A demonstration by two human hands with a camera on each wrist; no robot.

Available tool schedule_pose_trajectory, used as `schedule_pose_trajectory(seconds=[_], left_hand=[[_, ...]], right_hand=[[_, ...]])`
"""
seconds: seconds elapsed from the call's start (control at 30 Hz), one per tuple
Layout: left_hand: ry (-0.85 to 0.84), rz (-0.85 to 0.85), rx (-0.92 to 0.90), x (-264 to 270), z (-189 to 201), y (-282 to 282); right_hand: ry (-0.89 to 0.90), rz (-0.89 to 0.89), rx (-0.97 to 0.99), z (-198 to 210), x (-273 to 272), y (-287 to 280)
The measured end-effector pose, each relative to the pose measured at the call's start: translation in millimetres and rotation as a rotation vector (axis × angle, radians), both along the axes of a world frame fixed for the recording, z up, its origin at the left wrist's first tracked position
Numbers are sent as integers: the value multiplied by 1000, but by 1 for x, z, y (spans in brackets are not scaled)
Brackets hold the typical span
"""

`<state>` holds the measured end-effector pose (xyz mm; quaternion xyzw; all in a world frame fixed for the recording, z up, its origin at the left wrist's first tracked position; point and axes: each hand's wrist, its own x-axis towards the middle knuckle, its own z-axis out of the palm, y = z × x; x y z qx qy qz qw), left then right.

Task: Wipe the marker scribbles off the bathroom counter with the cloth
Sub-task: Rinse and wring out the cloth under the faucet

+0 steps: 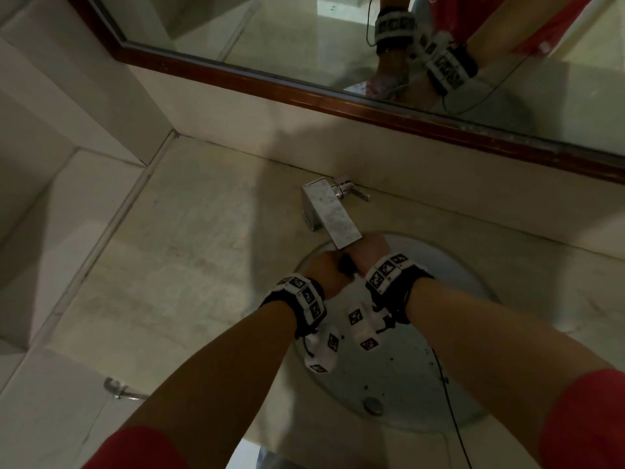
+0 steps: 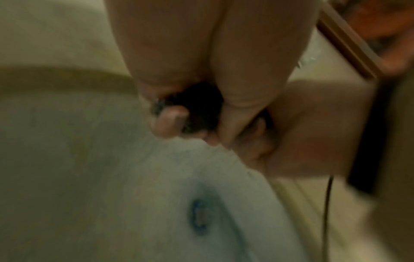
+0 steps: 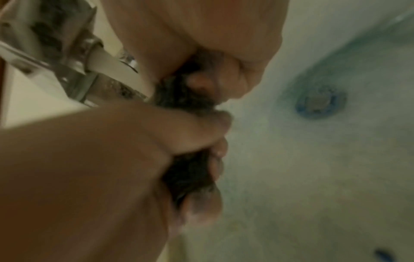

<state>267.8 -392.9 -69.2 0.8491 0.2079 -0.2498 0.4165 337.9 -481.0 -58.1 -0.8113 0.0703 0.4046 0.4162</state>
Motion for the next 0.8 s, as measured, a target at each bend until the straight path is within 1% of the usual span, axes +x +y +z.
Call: schedule_pose_trajectory(seconds=[0.1, 0.2, 0.23, 0.3, 0.33, 0.37, 0.4, 0.47, 0.5, 0.53, 0.57, 0.6, 0.63, 0.67, 0.7, 0.73, 0.77, 0.8], left_hand=[[148, 260, -390, -5, -1, -6], [248, 397, -684, -13, -4, -8], [278, 415, -769, -15, -3, -8], [322, 431, -902, -17, 0, -6], [325, 435, -937, -17, 2, -5], [322, 442, -942, -15, 4, -4], [319, 446, -931, -13, 6, -2], [303, 441, -885, -6, 8, 2], [279, 429, -840, -3, 8, 5], [235, 406, -764, 1, 8, 8], [172, 358, -648, 3, 9, 11], [107, 280, -507, 5, 11, 14], [44, 170, -350, 6, 12, 16], [3, 47, -193, 8, 10, 17], [-23, -53, -45, 10, 5, 19], [-53, -111, 76, 11, -1, 22], [-77, -160, 182, 11, -5, 23], [-106, -212, 287, 11, -10, 24]], right_hand=[[-46, 82, -60, -5, 1, -1], [-199, 188, -148, -8, -2, -2], [-203, 177, -103, -9, -3, -3], [-209, 219, -76, -7, -1, -6], [-199, 220, -88, -9, 2, -7], [-178, 221, -76, -6, 4, -9], [-143, 184, -31, -7, 6, -10], [2, 89, 80, 1, 11, -14], [87, 76, 89, 3, 14, -16], [142, 107, 54, 3, 17, -16], [147, 135, 41, 6, 19, -17], [205, 123, 22, 9, 21, -16], [278, 38, 77, 12, 22, -18], [312, -45, 82, 10, 26, -19], [430, -99, 114, 9, 28, -25], [449, -13, 96, 0, 31, -23], [445, -45, 41, -4, 26, -21], [465, -178, -51, -26, 20, -22]])
